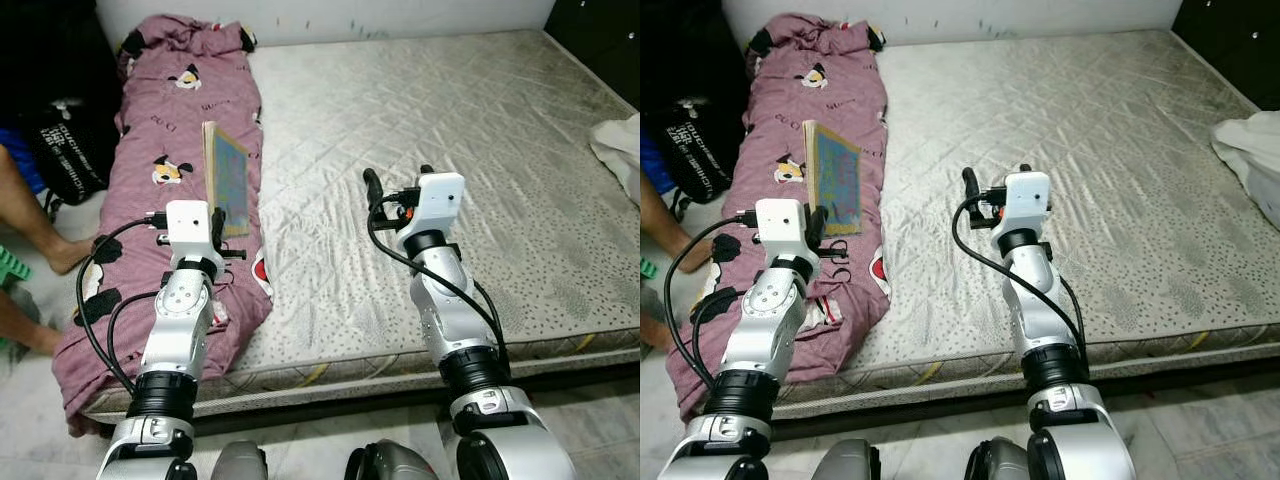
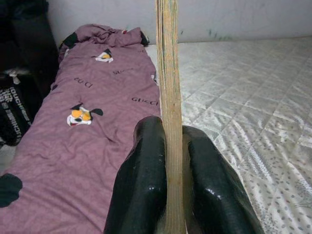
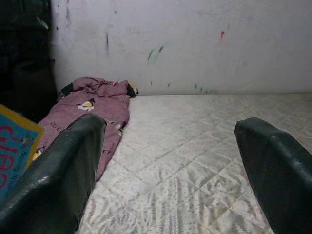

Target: Clean up the room

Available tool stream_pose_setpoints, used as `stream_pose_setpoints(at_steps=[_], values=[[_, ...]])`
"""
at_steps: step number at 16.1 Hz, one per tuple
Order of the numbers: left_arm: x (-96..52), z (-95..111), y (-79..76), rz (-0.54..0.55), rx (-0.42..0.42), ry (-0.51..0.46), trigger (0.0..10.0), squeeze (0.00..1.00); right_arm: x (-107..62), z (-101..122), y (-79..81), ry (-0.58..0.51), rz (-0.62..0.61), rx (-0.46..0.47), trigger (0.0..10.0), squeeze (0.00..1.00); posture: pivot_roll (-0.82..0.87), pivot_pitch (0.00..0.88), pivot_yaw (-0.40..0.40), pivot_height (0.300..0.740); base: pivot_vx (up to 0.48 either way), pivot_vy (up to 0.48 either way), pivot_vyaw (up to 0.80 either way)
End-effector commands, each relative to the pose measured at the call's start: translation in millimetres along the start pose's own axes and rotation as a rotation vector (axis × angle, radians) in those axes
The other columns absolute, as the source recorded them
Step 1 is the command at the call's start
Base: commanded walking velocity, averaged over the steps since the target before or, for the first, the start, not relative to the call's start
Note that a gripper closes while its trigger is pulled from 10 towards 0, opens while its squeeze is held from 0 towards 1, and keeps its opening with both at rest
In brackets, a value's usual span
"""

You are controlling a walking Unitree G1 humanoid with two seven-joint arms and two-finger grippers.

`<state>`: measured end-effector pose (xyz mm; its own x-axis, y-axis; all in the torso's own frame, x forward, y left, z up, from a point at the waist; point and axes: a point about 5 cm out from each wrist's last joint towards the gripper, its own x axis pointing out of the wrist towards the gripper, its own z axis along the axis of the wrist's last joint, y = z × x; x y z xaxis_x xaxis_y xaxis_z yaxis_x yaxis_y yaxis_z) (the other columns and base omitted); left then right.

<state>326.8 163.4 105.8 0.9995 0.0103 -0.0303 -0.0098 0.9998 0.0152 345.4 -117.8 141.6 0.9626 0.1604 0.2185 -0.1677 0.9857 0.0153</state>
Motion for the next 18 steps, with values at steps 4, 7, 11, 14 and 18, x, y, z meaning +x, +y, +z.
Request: stream_pose_setpoints(at_steps=[4,7,11,14,18], values=[[3.0,5.2,0.7,-0.007,0.012,-0.041,10.0,0.0,-0.4,-2.5,-2.5,0.013,-0.005,-0.047,10.0,0.0,0.03,0.0,-0.006,0.74,0.0,0.0,0.0],[7.4,9.7,-6.7,-0.015,0.002,-0.061,10.0,0.0,1.0,-2.2,-1.4,0.011,-0.009,-0.04,10.0,0.0,0.03,0.0,-0.01,0.74,0.0,0.0,0.0],[8.3,9.7,-10.1,-0.032,-0.003,-0.068,10.0,0.0,0.7,-3.6,-2.8,0.022,-0.017,-0.057,10.0,0.0,0.03,0.0,-0.015,0.74,0.0,0.0,0.0],[7.5,9.2,-13.1,-0.041,-0.002,-0.073,10.0,0.0,-0.5,-3.9,1.2,0.016,0.012,-0.074,10.0,0.0,0.03,0.0,-0.021,0.74,0.0,0.0,0.68],[6.7,7.5,-15.1,-0.046,-0.002,-0.069,10.0,0.0,-1.0,-5.3,0.5,0.023,0.007,-0.078,10.0,0.0,0.03,0.0,-0.023,0.74,0.0,0.0,0.13]])
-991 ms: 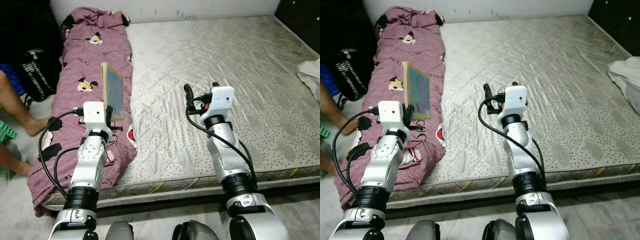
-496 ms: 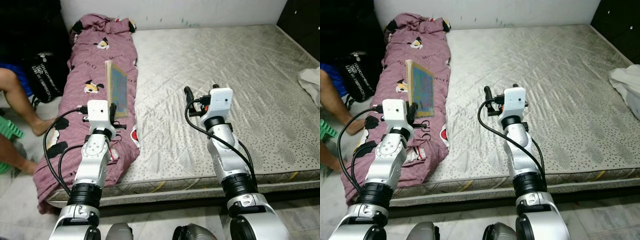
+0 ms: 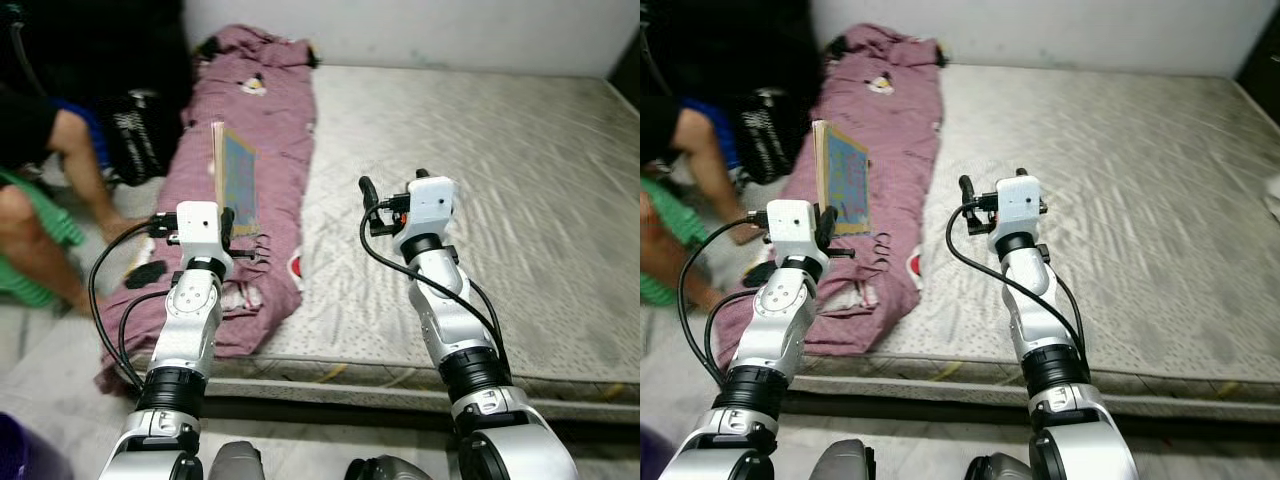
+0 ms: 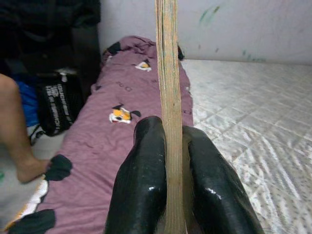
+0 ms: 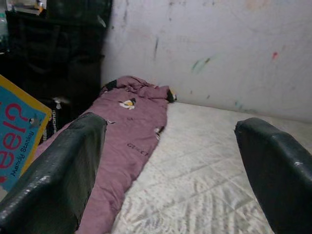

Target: Clean up the room

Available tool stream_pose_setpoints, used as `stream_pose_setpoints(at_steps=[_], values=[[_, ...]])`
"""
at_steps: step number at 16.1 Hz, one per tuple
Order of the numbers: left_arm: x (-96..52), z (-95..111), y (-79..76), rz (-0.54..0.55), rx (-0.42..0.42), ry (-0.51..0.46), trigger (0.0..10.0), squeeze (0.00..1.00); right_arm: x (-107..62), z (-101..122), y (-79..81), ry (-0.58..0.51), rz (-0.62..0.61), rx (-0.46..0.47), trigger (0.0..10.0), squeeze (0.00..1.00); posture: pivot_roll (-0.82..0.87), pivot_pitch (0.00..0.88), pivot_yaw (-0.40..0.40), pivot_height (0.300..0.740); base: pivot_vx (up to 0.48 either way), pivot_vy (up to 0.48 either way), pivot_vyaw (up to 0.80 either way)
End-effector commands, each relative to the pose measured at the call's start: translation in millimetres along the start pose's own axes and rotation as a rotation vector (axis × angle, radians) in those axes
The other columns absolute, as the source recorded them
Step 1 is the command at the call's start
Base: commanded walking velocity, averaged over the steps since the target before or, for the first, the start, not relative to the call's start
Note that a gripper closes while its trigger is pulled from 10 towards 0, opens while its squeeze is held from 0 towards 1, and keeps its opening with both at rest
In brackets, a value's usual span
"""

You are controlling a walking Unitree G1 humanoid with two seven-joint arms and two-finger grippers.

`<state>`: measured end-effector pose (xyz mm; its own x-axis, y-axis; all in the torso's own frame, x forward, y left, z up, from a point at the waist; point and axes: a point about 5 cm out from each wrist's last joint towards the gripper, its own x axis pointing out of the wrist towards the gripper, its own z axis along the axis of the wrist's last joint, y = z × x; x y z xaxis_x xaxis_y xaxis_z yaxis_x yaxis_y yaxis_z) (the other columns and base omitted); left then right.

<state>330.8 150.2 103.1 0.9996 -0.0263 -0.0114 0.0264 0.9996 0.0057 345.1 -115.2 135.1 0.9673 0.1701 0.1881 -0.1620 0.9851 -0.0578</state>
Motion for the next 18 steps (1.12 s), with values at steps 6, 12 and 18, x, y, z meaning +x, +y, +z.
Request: stream_pose_setpoints(at_steps=[6,12,18], values=[[3.2,9.8,-2.6,-0.013,0.01,-0.048,10.0,0.0,0.6,0.5,-0.7,-0.004,0.004,-0.015,10.0,0.0,0.03,0.0,-0.025,0.74,0.0,0.0,0.0],[3.9,9.4,-4.1,-0.016,0.002,-0.041,10.0,0.0,0.6,0.8,0.4,-0.005,0.018,-0.02,10.0,0.0,0.02,0.0,-0.029,0.74,0.0,-0.094,0.0],[4.9,9.1,-3.4,-0.008,-0.009,-0.036,10.0,0.0,1.6,1.2,-0.1,-0.004,0.016,-0.021,10.0,0.0,0.02,0.0,-0.028,0.74,0.0,-0.297,0.0]])
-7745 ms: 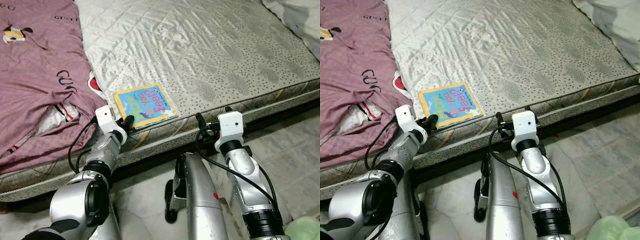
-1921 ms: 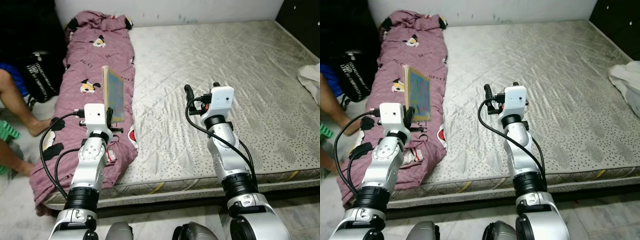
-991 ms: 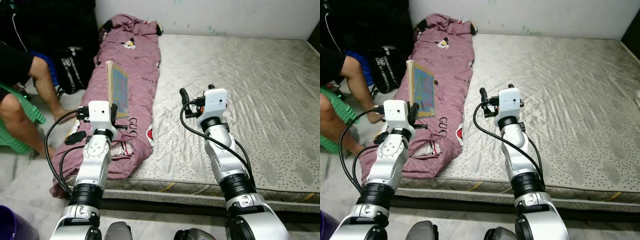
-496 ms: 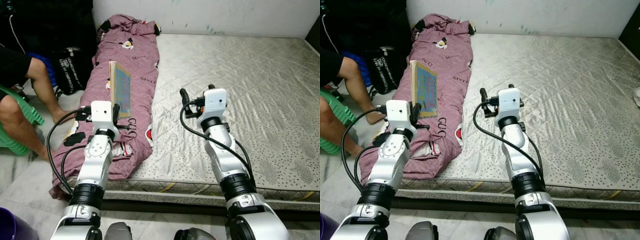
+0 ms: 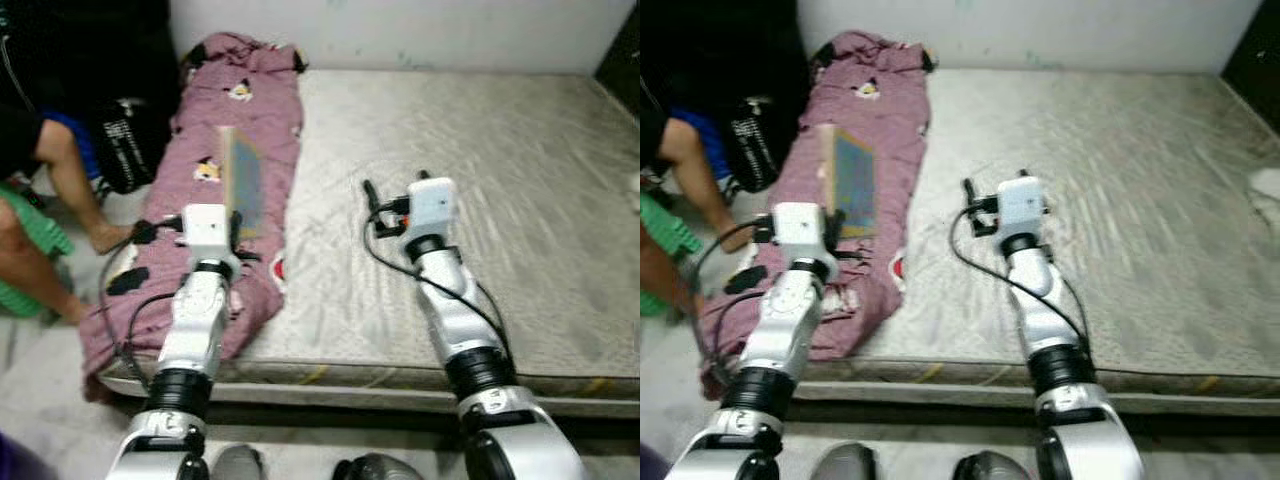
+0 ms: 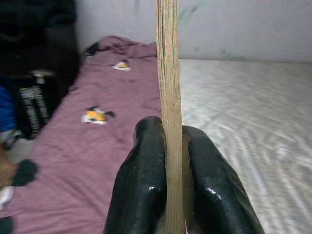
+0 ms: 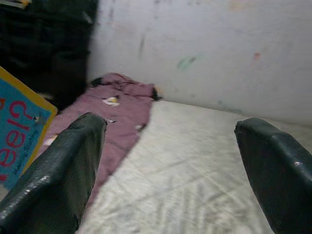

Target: Clean up the room

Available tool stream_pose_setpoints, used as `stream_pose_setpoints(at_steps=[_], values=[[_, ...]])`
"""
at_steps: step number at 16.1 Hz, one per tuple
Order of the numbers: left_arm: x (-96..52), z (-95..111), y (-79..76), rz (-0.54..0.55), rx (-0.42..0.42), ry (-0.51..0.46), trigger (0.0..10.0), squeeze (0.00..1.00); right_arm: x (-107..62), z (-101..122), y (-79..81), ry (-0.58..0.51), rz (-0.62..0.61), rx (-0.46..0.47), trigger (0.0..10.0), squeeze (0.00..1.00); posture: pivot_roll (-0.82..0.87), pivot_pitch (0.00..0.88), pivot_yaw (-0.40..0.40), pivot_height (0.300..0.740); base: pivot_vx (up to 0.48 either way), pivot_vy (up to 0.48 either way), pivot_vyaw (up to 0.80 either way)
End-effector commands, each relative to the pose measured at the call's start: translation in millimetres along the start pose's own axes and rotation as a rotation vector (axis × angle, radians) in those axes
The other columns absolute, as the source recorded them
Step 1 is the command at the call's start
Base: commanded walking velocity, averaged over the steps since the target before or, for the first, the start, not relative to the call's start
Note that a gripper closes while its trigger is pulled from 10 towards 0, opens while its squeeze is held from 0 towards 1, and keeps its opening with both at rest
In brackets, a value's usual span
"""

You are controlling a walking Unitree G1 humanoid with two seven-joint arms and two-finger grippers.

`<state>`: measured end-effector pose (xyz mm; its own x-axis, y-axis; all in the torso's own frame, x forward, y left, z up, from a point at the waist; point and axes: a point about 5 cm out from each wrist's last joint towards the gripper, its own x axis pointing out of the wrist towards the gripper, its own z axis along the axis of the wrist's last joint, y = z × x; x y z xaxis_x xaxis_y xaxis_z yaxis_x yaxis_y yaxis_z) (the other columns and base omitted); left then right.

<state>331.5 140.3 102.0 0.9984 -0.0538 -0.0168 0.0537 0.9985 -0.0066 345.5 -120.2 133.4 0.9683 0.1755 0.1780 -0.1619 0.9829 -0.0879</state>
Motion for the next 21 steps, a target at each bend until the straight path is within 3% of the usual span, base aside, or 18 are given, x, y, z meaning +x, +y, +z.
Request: stream_pose_setpoints(at_steps=[1,7,9,16,19,21], values=[[3.7,10.2,6.6,0.019,0.002,-0.041,10.0,0.0,2.4,3.2,4.7,-0.014,0.009,0.008,10.0,0.0,0.02,0.0,-0.028,0.74,0.0,-0.307,0.0],[4.0,10.4,6.9,0.022,-0.004,-0.042,10.0,0.0,2.4,3.0,4.7,-0.012,0.011,0.007,10.0,0.0,0.02,0.0,-0.03,0.74,0.0,-0.307,0.0],[3.7,11.8,7.1,0.023,-0.043,-0.058,10.0,0.0,2.2,2.8,4.8,-0.012,0.011,0.006,10.0,0.0,0.02,0.0,-0.03,0.74,0.0,0.0,0.0],[5.1,14.5,8.4,0.02,-0.032,-0.066,10.0,0.0,2.0,2.2,5.3,-0.01,0.013,0.007,10.0,0.0,0.02,0.0,-0.029,0.74,0.0,0.0,0.0],[4.0,13.3,10.8,0.005,-0.064,-0.064,10.0,0.0,1.8,1.7,4.9,-0.008,0.012,0.015,10.0,0.0,0.02,0.0,-0.029,0.74,0.0,0.0,0.0],[3.7,13.5,10.1,-0.008,-0.066,-0.069,10.0,0.0,1.4,0.9,4.5,-0.005,0.007,0.023,10.0,0.0,0.02,0.0,-0.025,0.74,0.0,0.0,-0.62]])
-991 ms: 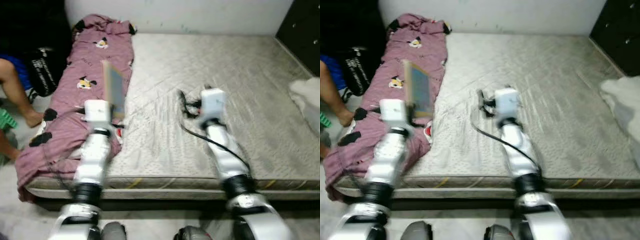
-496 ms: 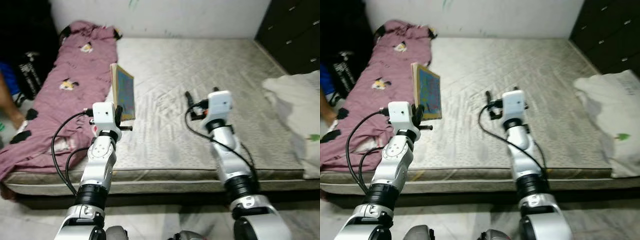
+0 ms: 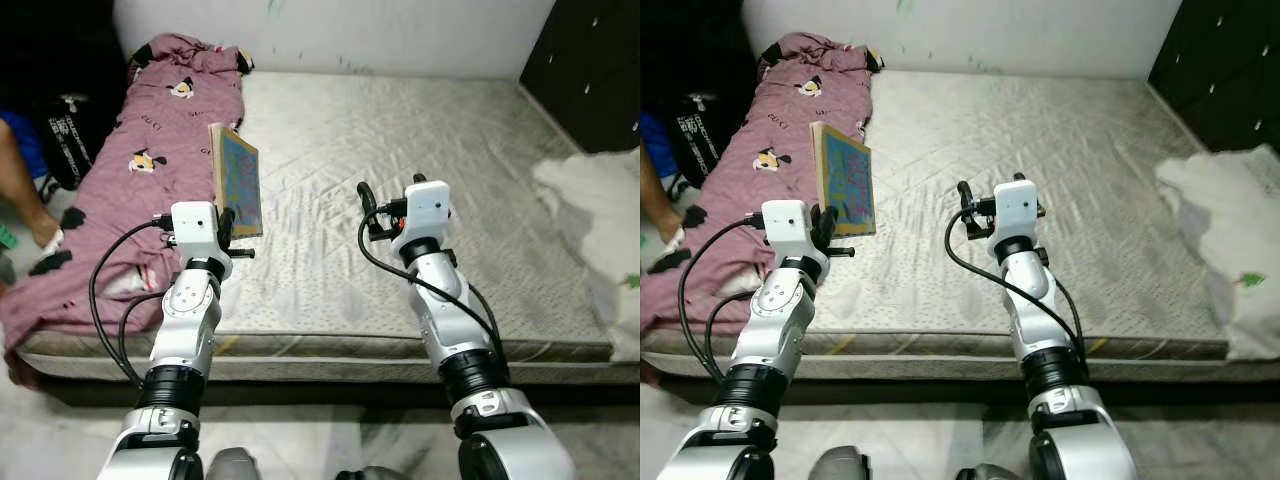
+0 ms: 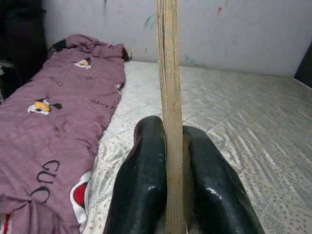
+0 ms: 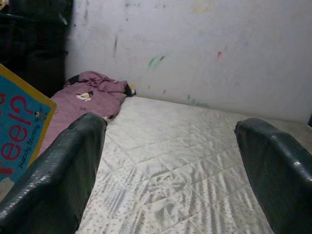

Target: Clean up the room

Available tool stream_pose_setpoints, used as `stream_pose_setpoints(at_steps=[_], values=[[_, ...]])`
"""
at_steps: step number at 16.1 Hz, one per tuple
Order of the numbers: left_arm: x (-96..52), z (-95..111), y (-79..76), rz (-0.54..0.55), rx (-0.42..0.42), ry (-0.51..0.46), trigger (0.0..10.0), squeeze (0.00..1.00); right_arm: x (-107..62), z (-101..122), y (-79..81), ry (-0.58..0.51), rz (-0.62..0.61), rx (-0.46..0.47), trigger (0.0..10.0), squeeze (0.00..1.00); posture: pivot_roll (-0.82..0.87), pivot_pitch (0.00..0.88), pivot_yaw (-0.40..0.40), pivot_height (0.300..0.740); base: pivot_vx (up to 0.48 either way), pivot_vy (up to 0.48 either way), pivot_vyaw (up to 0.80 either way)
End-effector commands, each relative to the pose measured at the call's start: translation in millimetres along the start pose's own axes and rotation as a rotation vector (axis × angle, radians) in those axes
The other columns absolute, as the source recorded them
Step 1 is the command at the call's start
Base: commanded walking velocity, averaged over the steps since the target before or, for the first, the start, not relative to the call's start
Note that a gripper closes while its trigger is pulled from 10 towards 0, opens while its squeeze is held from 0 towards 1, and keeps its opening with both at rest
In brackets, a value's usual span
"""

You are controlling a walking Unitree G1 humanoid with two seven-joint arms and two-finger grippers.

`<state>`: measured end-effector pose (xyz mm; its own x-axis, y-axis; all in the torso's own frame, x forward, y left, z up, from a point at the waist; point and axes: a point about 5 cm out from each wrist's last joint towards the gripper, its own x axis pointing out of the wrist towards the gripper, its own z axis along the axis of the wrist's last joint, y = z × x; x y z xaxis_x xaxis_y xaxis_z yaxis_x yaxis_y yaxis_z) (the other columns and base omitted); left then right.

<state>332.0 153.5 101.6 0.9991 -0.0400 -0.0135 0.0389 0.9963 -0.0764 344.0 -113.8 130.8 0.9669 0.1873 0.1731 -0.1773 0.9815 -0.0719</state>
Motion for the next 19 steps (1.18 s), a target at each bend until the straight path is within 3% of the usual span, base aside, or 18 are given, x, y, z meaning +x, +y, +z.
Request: stream_pose_setpoints(at_steps=[1,12,19], values=[[3.7,13.9,-4.9,-0.03,0.001,-0.068,10.0,0.0,1.9,2.7,-1.8,-0.009,-0.003,0.004,10.0,0.0,0.02,0.0,-0.025,0.74,0.259,0.0,0.0],[3.5,12.3,-7.7,-0.058,-0.014,-0.059,10.0,0.0,1.9,2.0,-2.9,-0.007,-0.011,-0.001,10.0,0.0,0.02,0.0,-0.023,0.74,0.302,0.0,0.0],[3.0,13.2,-10.1,-0.062,-0.018,-0.065,10.0,0.0,1.6,0.7,-4.6,0.001,-0.021,0.002,10.0,0.0,0.02,0.0,-0.023,0.74,0.0,0.0,-0.07]])
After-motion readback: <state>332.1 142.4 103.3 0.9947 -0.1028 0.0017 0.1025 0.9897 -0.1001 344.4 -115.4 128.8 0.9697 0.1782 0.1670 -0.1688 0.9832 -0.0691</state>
